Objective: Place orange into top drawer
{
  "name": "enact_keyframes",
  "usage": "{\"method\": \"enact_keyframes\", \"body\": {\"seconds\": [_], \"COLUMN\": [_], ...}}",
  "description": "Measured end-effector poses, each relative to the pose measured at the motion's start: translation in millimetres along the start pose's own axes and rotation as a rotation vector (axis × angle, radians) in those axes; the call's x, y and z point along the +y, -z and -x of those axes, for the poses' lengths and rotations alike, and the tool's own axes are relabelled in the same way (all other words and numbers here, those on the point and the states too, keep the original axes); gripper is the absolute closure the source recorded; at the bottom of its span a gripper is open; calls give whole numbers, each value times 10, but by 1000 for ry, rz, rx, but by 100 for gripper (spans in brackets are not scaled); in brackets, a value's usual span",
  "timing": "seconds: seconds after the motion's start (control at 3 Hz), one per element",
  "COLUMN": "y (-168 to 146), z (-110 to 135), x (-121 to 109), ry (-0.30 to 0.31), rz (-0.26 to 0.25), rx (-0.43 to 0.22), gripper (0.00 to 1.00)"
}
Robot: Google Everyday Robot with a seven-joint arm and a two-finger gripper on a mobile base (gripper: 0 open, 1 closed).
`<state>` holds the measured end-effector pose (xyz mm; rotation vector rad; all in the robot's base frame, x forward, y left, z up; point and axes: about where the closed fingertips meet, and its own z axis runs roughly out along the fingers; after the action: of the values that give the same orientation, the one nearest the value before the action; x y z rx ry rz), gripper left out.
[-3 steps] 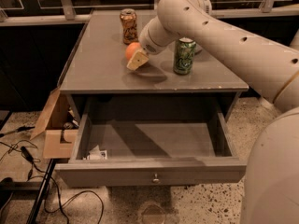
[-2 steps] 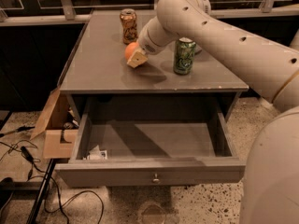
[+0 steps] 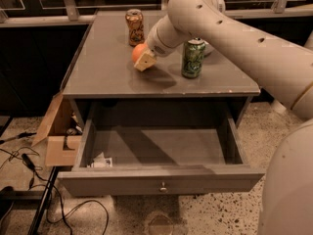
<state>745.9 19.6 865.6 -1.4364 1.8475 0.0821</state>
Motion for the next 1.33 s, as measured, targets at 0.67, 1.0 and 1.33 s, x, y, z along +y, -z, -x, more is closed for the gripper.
{"method": "enact_keyframes", "body": {"seconds": [0.67,1.0,1.33], "y": [660,1288,1274], "z": [-27,-299,-282], "x": [435,843,846], "ry": [11,-55,-51], "rz": [49,92,93], "rx": [-83,-95,-95], "gripper": [100,100,100]}}
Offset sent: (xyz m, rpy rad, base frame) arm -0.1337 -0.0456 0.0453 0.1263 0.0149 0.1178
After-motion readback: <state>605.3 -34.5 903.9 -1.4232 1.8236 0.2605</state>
